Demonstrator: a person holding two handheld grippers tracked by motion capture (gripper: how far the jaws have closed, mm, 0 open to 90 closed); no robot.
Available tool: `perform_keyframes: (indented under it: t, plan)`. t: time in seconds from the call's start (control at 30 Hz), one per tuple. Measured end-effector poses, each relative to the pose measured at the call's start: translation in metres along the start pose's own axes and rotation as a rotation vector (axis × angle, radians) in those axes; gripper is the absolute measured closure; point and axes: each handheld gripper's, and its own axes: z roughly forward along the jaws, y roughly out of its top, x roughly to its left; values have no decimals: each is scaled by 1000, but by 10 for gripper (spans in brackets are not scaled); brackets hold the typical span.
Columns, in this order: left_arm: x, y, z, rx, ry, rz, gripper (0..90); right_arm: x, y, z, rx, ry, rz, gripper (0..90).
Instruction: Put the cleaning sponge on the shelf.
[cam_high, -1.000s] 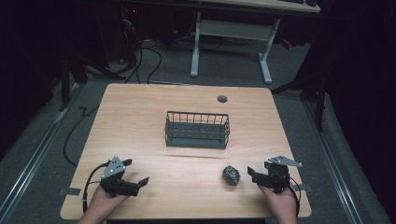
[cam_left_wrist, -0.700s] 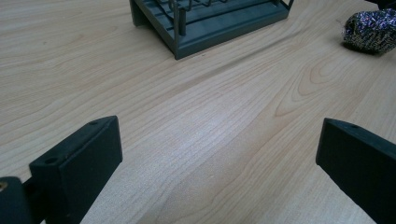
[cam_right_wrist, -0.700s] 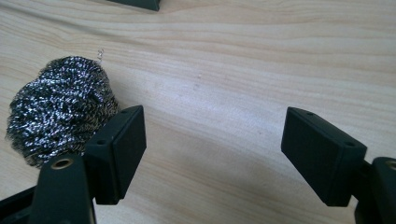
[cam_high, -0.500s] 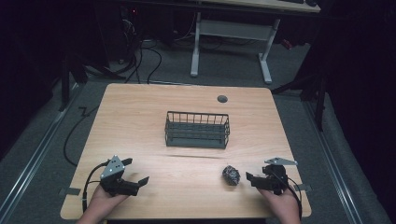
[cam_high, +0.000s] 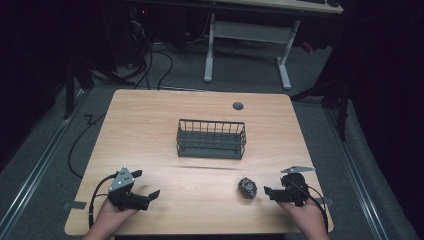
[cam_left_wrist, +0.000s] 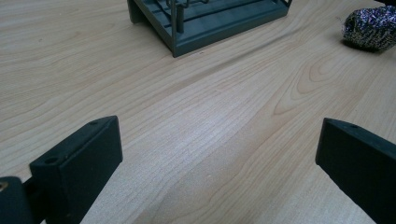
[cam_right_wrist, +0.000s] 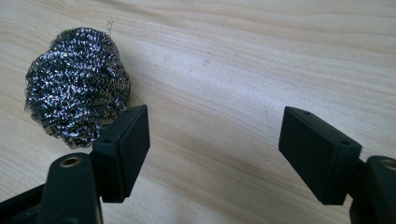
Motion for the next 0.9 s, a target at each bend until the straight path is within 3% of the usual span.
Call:
perform_keyframes:
  t: [0.17, 0.8, 0.9]
  plan:
    - [0, 0, 0, 1, 0, 0, 11, 2, 5, 0, 63, 7, -22, 247]
    - [0, 1, 2, 5, -5, 7, 13, 1, 24, 0, 216, 23, -44, 254]
    - [0, 1, 2, 4, -5, 6, 13, 4, 28, -1, 249, 13, -83, 254]
